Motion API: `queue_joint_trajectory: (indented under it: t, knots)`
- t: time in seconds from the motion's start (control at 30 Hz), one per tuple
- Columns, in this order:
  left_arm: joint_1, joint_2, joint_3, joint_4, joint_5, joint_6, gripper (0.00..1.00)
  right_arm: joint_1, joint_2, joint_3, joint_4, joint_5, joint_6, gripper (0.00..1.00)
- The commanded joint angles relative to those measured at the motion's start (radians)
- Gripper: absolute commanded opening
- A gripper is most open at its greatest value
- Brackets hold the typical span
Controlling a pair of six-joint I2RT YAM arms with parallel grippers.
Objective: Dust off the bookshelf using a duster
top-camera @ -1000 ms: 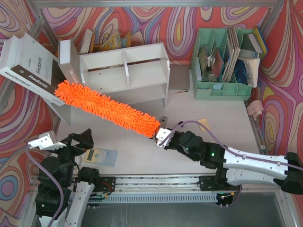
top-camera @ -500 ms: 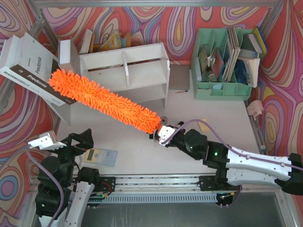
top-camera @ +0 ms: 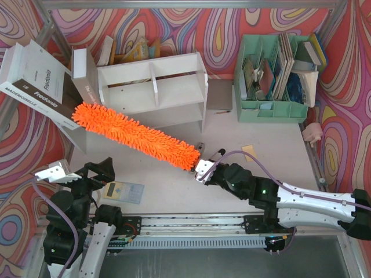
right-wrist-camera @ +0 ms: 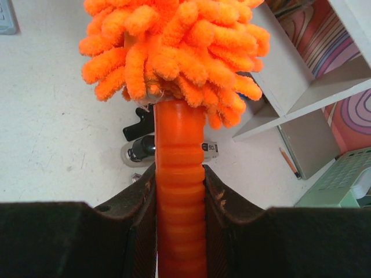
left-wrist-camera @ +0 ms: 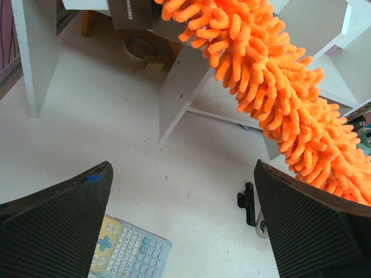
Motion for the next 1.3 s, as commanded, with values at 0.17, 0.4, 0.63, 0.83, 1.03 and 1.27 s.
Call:
queue_joint_trajectory:
  t: [0.17, 0.4, 0.63, 0.83, 1.03, 1.27]
  knots:
    - [0.006, 0.009, -0.010, 0.035, 0.010, -0.006, 0.99, -0.012, -0.016, 0.193, 0.018, 0.004, -0.011, 0.00]
    - [0.006, 0.006, -0.010, 0.035, 0.008, -0.006, 0.99, -0.012, -0.024, 0.115, 0.039, 0.019, 0.024, 0.00]
    - [0.006, 0.011, -0.012, 0.037, 0.011, -0.006, 0.99, -0.012, -0.038, 0.013, 0.030, 0.039, 0.127, 0.00]
    - [0.006, 0.009, -0.012, 0.036, 0.011, -0.006, 0.99, -0.012, -0.021, -0.013, 0.030, 0.044, 0.156, 0.00]
    - [0.006, 0.008, -0.012, 0.036, 0.010, -0.006, 0.98, -0.012, 0.005, 0.045, 0.016, 0.024, 0.127, 0.00]
    - [0.006, 0.008, -0.011, 0.036, 0.010, -0.006, 0.99, -0.012, -0.010, 0.210, -0.014, -0.101, 0.098, 0.00]
